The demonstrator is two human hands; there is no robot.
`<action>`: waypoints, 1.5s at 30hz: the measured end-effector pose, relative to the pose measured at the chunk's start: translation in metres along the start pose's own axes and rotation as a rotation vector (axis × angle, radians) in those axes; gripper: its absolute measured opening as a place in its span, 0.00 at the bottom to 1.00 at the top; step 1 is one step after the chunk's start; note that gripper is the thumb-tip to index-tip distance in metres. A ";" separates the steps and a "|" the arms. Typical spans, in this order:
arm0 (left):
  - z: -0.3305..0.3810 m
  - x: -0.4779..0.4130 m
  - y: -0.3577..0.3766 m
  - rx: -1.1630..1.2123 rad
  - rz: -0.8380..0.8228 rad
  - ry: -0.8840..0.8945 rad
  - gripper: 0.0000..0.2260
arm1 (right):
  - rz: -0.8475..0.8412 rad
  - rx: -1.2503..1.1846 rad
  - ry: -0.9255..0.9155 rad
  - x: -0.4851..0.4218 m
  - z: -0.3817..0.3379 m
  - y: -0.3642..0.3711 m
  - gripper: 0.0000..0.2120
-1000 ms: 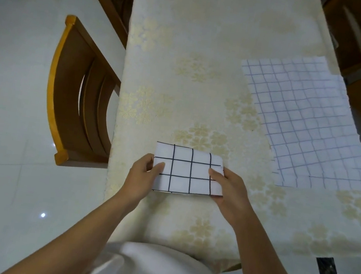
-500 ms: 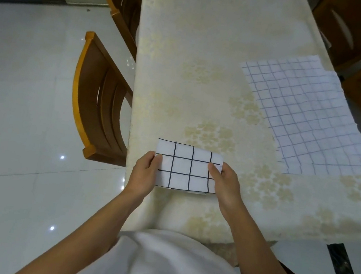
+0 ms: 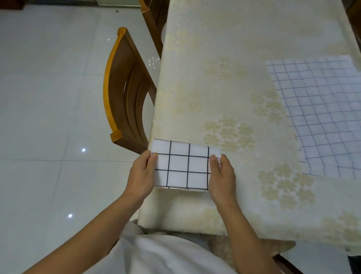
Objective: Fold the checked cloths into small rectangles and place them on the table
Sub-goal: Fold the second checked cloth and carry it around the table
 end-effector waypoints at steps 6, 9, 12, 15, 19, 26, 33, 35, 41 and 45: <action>-0.012 0.007 -0.038 -0.013 0.096 -0.016 0.11 | -0.020 0.056 -0.055 0.012 -0.013 0.035 0.18; -0.024 0.010 -0.060 0.001 0.120 -0.018 0.12 | -0.023 0.074 -0.040 0.018 -0.016 0.057 0.18; -0.038 0.010 -0.084 0.027 0.128 -0.028 0.13 | -0.027 0.093 -0.026 0.026 -0.019 0.082 0.17; -0.056 0.007 -0.112 0.075 0.120 -0.050 0.14 | -0.021 0.106 -0.015 0.035 -0.024 0.113 0.17; -0.076 -0.003 -0.165 0.108 0.089 -0.052 0.14 | 0.008 0.152 0.004 0.051 -0.035 0.166 0.17; -0.108 -0.026 -0.286 0.086 0.075 -0.050 0.15 | 0.013 0.116 0.003 0.078 -0.082 0.286 0.14; -0.125 -0.051 -0.380 0.085 0.116 -0.035 0.15 | -0.016 0.163 -0.057 0.081 -0.133 0.374 0.19; -0.124 -0.058 -0.395 0.091 0.122 -0.029 0.15 | -0.024 0.170 -0.069 0.078 -0.144 0.388 0.18; -0.115 -0.093 -0.421 0.108 0.159 -0.025 0.15 | -0.048 0.156 -0.081 0.052 -0.167 0.418 0.18; -0.103 -0.126 -0.429 0.115 0.159 -0.034 0.16 | -0.032 0.131 -0.103 0.024 -0.180 0.429 0.17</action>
Point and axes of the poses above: each hand's wrist, its own x-axis away from the middle knuckle, its own y-axis out of the palm, z = x × y, the point moved 8 cm from there along -x, towards the middle knuckle, and after that the axes turned 4 degrees about -z, right-handed, at the moved point
